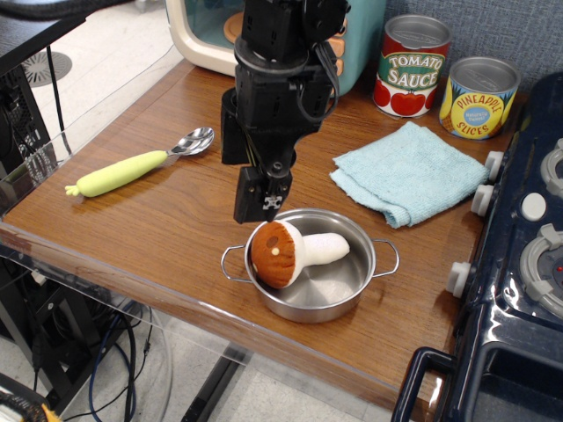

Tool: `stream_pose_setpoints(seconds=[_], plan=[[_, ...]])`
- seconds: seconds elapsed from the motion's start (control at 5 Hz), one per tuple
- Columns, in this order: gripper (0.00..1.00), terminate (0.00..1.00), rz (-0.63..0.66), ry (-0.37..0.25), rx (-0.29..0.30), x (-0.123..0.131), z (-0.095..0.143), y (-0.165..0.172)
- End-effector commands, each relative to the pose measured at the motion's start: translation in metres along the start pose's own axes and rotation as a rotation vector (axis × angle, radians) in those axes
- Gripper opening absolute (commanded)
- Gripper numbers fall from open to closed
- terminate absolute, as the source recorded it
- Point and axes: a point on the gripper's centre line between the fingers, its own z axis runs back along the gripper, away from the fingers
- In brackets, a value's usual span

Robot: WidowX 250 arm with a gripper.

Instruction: Pick up the mushroom and place it in the metal pot.

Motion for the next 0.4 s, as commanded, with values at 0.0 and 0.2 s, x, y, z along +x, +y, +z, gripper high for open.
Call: stream_pose_setpoints(seconds=[0.0,0.2], plan=[[1.00,0.00,0.010,-0.029,0.026,-0.0035,0.0105,0.0016],[1.00,1.00,0.010,-0.029,0.026,-0.0035,0.0105,0.0016]])
